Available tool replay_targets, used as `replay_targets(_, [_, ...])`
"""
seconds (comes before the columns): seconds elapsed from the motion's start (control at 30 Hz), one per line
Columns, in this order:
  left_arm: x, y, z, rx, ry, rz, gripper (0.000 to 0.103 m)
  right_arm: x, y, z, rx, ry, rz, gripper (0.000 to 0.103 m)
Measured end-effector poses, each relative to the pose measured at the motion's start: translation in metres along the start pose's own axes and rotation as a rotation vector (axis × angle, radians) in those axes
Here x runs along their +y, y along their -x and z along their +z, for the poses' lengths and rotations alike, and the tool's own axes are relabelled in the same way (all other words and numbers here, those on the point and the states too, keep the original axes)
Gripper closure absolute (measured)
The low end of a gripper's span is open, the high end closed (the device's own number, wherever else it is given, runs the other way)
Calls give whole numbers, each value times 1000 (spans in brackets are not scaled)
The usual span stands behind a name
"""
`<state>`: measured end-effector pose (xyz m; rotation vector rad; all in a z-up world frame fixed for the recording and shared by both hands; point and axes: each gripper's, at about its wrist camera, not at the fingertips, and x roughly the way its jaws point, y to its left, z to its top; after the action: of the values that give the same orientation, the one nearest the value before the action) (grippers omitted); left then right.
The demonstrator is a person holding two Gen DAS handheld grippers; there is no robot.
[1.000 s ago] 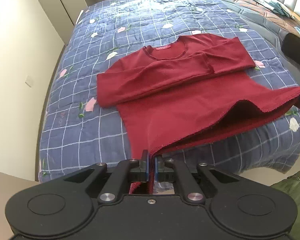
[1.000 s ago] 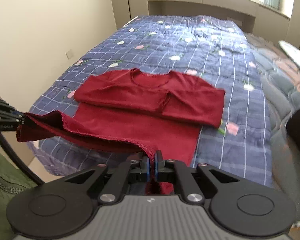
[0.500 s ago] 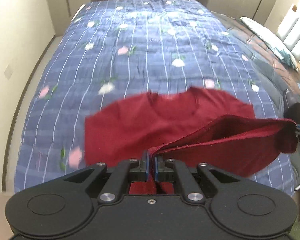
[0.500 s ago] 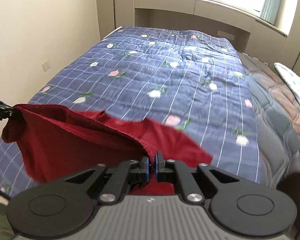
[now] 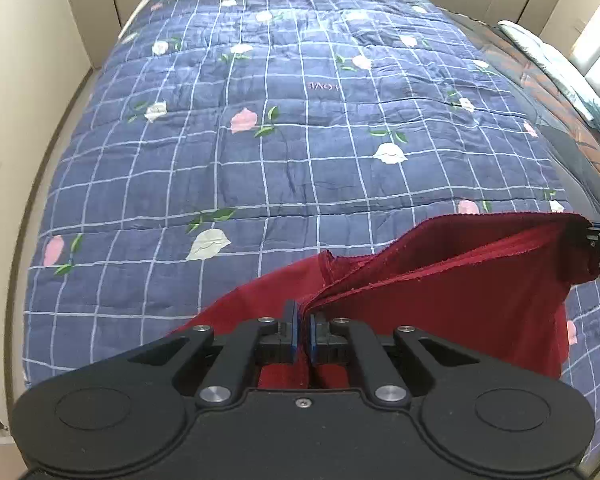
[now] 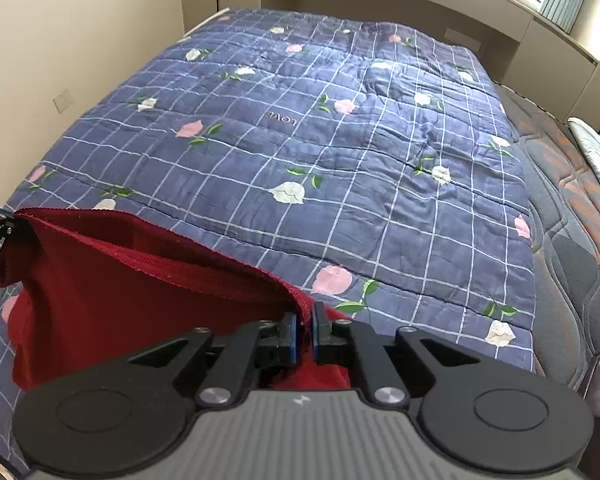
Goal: Fold small clothes
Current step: 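Lift the hem with both grippers and fold it toward the collar, then lay the hem on the collar and open both grippers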
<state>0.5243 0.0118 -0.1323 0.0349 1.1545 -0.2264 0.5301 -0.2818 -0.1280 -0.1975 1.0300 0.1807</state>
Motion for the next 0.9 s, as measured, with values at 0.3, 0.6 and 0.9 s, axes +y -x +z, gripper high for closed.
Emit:
replay_targets(0.3, [9, -26, 7, 42, 23, -16, 98, 5, -21, 9, 43, 5, -5, 94])
replay_targets(0.6, [12, -31, 10, 45, 51, -8, 94, 6, -25, 11, 40, 3, -19, 79])
replay_targets(0.9, [17, -18, 6, 33, 149, 39, 30, -5, 1, 3, -23, -69, -73, 10])
